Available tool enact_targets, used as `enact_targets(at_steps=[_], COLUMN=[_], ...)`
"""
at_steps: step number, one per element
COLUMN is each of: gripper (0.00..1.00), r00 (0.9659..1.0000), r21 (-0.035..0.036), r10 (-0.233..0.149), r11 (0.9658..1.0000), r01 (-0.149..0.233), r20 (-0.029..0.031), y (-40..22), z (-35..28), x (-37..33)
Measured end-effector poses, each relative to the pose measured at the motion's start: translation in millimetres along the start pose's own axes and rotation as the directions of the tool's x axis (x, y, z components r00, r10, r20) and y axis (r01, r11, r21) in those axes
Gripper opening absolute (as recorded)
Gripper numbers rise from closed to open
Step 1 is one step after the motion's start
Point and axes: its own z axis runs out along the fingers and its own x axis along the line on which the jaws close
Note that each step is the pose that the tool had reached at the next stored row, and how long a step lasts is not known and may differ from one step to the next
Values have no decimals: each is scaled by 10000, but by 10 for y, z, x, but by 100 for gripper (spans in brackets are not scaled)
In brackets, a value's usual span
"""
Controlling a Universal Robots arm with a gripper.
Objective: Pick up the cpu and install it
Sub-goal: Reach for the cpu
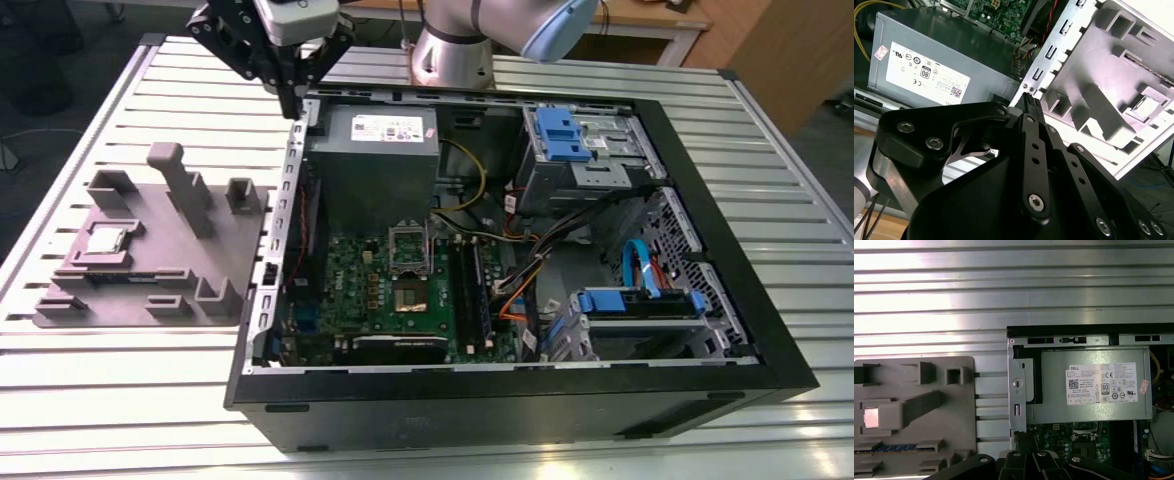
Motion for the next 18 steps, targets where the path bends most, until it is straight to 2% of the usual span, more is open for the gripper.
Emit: enact_targets(at_steps=[18], gripper=[10], r00=[10000], r21=[0], r10=[-3], r11=[10000], r01=[3], r20=[0], y=[-3], z=[0], x=[65])
